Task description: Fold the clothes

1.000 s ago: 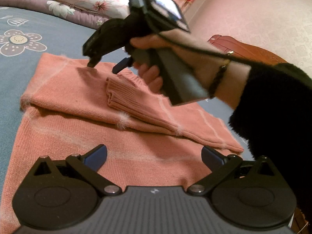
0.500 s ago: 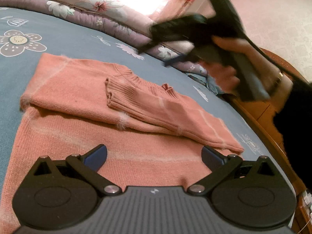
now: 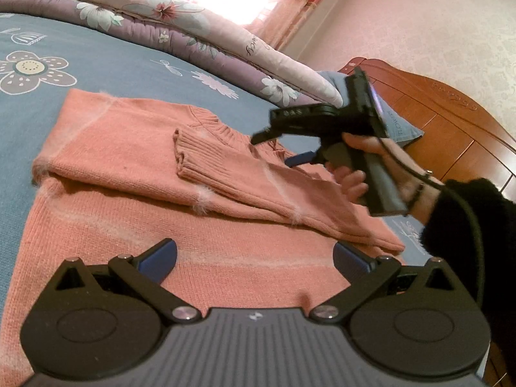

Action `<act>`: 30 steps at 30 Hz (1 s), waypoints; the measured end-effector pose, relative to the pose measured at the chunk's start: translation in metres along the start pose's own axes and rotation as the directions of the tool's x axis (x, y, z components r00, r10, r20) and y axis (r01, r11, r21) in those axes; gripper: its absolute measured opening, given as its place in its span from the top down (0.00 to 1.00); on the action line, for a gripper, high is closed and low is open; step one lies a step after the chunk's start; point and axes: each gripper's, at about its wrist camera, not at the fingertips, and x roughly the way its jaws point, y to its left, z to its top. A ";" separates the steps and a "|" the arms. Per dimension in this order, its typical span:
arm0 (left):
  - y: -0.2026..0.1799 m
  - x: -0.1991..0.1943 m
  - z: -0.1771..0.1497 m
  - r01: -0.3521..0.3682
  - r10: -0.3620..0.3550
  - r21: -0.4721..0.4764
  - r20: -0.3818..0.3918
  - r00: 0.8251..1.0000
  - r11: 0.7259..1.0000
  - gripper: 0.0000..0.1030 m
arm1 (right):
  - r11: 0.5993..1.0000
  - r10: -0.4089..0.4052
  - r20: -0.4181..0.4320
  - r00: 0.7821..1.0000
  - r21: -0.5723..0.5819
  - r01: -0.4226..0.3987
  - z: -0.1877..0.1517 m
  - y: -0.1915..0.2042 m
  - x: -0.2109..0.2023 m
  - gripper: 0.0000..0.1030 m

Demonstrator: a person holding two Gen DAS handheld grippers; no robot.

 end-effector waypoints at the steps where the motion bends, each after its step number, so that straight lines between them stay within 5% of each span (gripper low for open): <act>1: 0.000 0.000 0.000 0.001 -0.001 -0.001 0.000 1.000 1.000 0.01 | 1.000 0.006 0.002 1.000 0.011 -0.006 0.003 0.001 0.002 0.10; 7: 0.000 -0.002 0.000 0.004 -0.004 -0.002 0.001 1.000 1.000 0.01 | 0.994 0.071 0.125 0.990 0.077 -0.081 0.010 -0.006 -0.029 0.11; 13: 0.000 -0.002 0.000 0.006 -0.006 -0.001 0.001 1.000 1.000 0.01 | 0.991 0.070 0.075 0.995 0.109 -0.078 0.001 -0.009 0.001 0.11; 16: 0.002 -0.002 0.001 0.009 -0.009 -0.005 0.003 1.000 1.000 0.01 | 0.992 0.082 0.076 0.994 0.092 -0.088 0.001 0.005 0.013 0.03; 20: 0.001 -0.003 0.000 0.011 -0.011 -0.007 0.003 1.000 1.000 0.01 | 0.987 0.150 0.104 0.983 0.039 -0.155 0.008 0.012 -0.001 0.09; 24: 0.002 -0.002 0.001 0.011 -0.011 -0.007 0.003 1.000 1.000 0.01 | 0.992 0.071 0.176 0.982 0.088 -0.087 0.007 -0.001 -0.016 0.09; 30: 0.002 -0.001 0.001 0.010 -0.010 -0.007 0.003 1.000 1.000 0.01 | 0.995 0.035 0.156 0.987 0.089 -0.049 0.007 -0.010 0.002 0.08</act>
